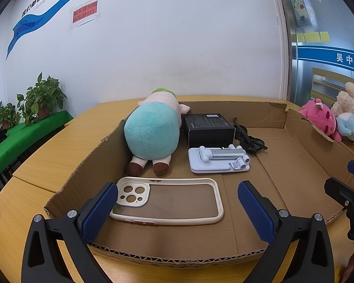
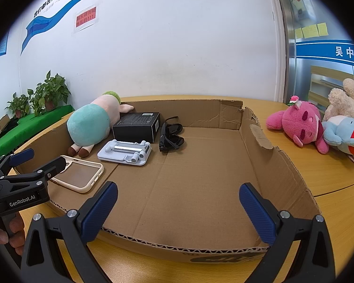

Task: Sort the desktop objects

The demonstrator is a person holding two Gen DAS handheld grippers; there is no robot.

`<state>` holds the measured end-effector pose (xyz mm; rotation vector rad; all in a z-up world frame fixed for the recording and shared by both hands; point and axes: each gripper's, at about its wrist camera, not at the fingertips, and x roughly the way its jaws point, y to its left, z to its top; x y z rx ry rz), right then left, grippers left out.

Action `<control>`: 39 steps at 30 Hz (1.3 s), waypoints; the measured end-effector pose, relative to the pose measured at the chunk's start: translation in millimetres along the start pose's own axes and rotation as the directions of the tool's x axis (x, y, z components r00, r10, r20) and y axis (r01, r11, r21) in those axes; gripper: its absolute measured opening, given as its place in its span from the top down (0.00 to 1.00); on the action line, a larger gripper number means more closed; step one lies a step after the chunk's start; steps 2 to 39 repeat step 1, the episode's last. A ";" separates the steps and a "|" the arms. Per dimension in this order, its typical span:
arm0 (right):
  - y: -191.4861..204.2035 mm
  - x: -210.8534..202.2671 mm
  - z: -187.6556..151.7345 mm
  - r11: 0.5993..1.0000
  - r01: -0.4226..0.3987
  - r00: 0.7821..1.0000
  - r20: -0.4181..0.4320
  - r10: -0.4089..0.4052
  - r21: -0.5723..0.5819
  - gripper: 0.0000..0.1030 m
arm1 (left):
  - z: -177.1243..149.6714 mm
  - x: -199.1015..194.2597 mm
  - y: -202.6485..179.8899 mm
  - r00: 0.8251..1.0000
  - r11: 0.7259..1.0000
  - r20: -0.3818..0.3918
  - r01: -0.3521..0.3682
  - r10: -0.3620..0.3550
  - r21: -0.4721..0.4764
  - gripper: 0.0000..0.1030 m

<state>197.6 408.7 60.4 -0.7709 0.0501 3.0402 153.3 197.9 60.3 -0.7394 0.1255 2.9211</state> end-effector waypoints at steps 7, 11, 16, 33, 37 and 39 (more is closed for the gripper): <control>0.0 0.1 0.0 1.000 0.000 1.000 0.000 0.000 0.000 0.00 | 0.0 0.1 0.0 1.000 1.000 0.000 0.000 0.000 0.000 0.00; 0.0 0.1 0.0 1.000 0.000 1.000 0.000 0.000 0.000 0.00 | 0.0 0.1 0.0 1.000 1.000 0.000 0.000 0.000 0.000 0.00; 0.0 0.1 0.0 1.000 0.000 1.000 0.000 0.000 0.000 0.00 | 0.0 0.1 0.0 1.000 1.000 0.000 0.000 0.000 0.000 0.00; 0.0 0.1 0.0 1.000 0.000 1.000 0.000 0.000 0.000 0.00 | 0.0 0.1 0.0 1.000 1.000 0.000 0.000 0.000 0.000 0.00; 0.0 0.1 0.0 1.000 0.000 1.000 0.000 0.000 0.000 0.00 | 0.0 0.1 0.0 1.000 1.000 0.000 0.000 0.000 0.000 0.00; 0.0 0.1 0.0 1.000 0.000 1.000 0.000 0.000 0.000 0.00 | 0.0 0.1 0.0 1.000 1.000 0.000 0.000 0.000 0.000 0.00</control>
